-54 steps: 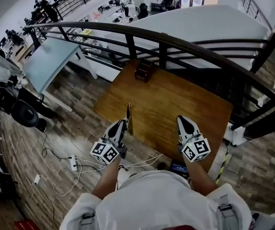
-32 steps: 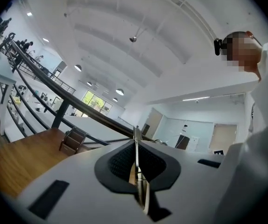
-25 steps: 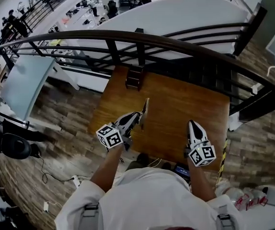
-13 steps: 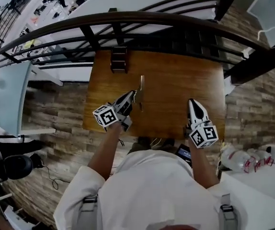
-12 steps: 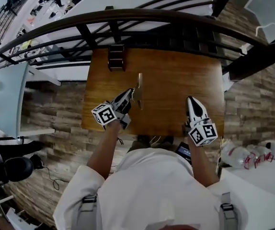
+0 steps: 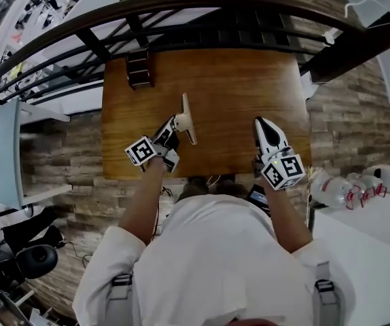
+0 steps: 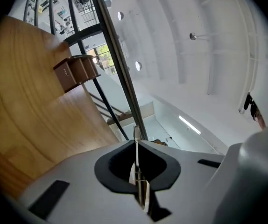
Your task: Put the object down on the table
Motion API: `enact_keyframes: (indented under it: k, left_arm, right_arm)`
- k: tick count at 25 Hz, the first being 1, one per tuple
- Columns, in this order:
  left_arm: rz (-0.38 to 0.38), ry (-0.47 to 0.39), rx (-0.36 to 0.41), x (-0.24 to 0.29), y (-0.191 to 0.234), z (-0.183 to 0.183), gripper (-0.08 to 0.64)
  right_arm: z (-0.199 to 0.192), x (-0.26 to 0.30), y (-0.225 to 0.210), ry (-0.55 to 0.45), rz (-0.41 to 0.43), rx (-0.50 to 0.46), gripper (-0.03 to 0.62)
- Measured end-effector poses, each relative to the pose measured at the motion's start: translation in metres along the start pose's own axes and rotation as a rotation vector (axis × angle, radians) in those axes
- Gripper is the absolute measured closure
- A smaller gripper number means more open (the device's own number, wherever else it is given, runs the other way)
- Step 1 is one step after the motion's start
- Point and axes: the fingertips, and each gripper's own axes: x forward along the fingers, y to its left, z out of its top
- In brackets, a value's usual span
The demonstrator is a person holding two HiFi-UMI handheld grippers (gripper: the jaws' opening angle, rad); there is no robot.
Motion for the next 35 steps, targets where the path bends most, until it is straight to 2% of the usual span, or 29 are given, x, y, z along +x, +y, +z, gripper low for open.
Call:
enact_keyframes:
  k: [1,4,6,7,10,14,26,31,35]
  left_arm:
    - [0.04,-0.009,-0.037,-0.001,0.009,-0.006,0.545]
    - [0.08,-0.026,-0.092,0.006,0.024,-0.019,0.545]
    - [0.174,-0.037,-0.167,0.003,0.042,-0.031,0.545]
    - [0.198,-0.044,-0.184,0.004,0.049,-0.034,0.545]
    - [0.173,-0.051,-0.153,0.016,0.06,-0.039,0.545]
    - [0.18,-0.047,-0.143,0.018,0.079,-0.039,0.545]
    - [0.231,-0.129,-0.188,0.01,0.113,-0.045,0.545]
    - [0.254,-0.106,-0.196,0.016,0.118,-0.055,0.545]
    - [0.265,-0.094,-0.206,0.019,0.126,-0.056,0.545]
  right_arm:
    - [-0.001,-0.001,-0.002,0.001,0.001,-0.001,0.568]
    - [-0.005,-0.006,-0.007,0.015,0.005,0.0,0.568]
    - [-0.009,-0.01,-0.01,0.029,0.004,0.005,0.568]
    - [-0.011,-0.012,-0.013,0.033,0.001,0.008,0.568]
    - [-0.014,-0.016,-0.025,0.041,-0.01,0.015,0.566]
    - [-0.017,-0.014,-0.028,0.045,-0.018,0.015,0.566]
    - [-0.023,-0.007,-0.032,0.036,-0.034,0.033,0.568]
    - [-0.024,-0.008,-0.033,0.037,-0.031,0.032,0.568]
    - [-0.024,-0.006,-0.039,0.032,-0.081,-0.003,0.568]
